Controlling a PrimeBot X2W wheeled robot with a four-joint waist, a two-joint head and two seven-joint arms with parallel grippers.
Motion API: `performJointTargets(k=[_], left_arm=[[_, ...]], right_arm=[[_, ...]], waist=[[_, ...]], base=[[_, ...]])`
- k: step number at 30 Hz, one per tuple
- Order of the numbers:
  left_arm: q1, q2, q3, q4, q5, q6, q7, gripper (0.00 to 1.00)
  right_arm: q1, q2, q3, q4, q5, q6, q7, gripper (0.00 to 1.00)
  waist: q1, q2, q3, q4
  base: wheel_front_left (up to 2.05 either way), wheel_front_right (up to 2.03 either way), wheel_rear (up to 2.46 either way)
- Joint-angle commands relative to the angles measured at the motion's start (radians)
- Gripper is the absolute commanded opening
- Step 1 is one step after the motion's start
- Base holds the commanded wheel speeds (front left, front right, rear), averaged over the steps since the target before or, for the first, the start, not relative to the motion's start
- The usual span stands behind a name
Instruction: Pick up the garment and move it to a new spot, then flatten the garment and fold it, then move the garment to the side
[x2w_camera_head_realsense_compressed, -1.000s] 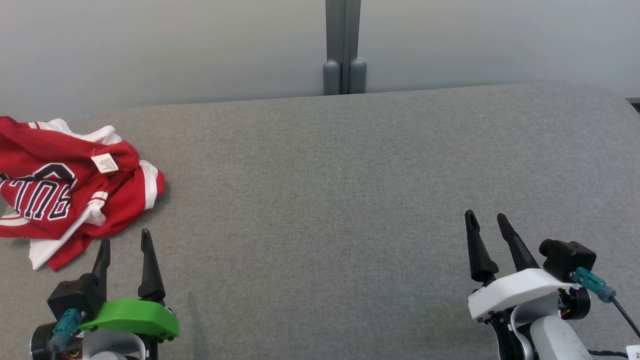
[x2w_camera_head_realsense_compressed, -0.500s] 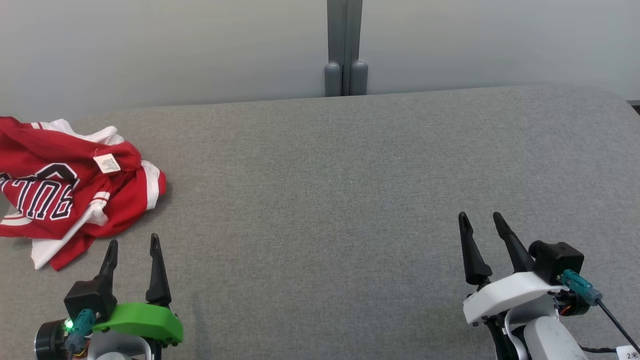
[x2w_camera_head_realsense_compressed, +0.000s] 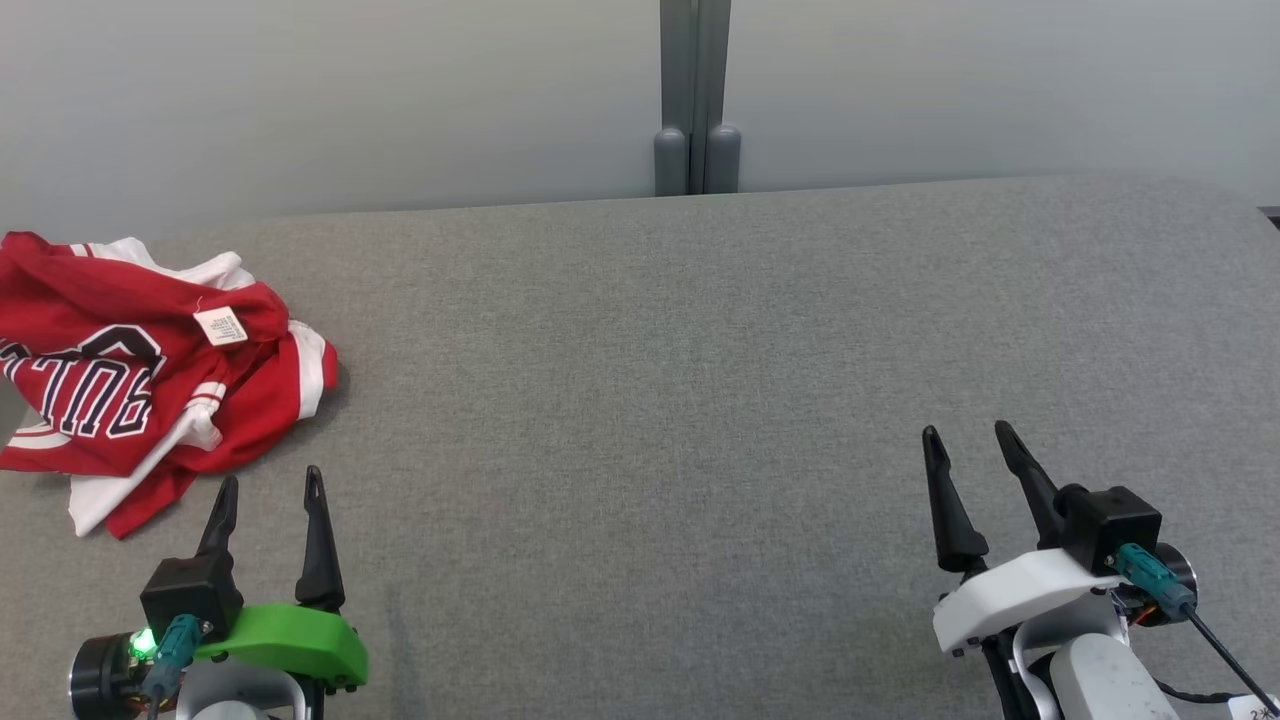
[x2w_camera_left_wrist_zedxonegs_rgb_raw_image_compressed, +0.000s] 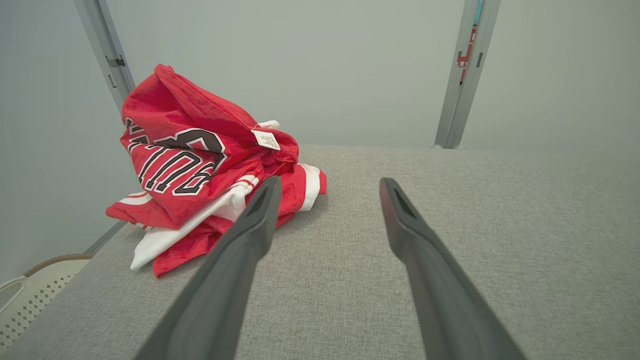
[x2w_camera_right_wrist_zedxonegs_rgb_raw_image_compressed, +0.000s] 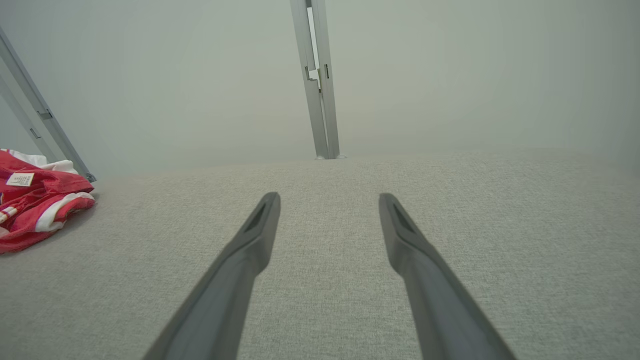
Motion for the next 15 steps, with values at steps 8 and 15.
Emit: performJointTargets(k=[8,15], left_arm=[[-0.005,0.005,0.004,-0.008,0.012,0.004,0.01,1.0],[0.003,0.011,0.0,-0.011,0.004,0.01,0.014,1.0]], right_arm=[[-0.013,-0.004,-0.008,0.025,-0.032,0.0,-0.013,1.0],[-0.016,-0.004,-0.008,0.031,-0.024,0.0,-0.013,1.0]], waist=[[0.0,0.0,-0.001,0.005],[0.0,0.0,-0.001,0.005]], base=[[0.0,0.0,0.0],[0.0,0.0,0.0]])
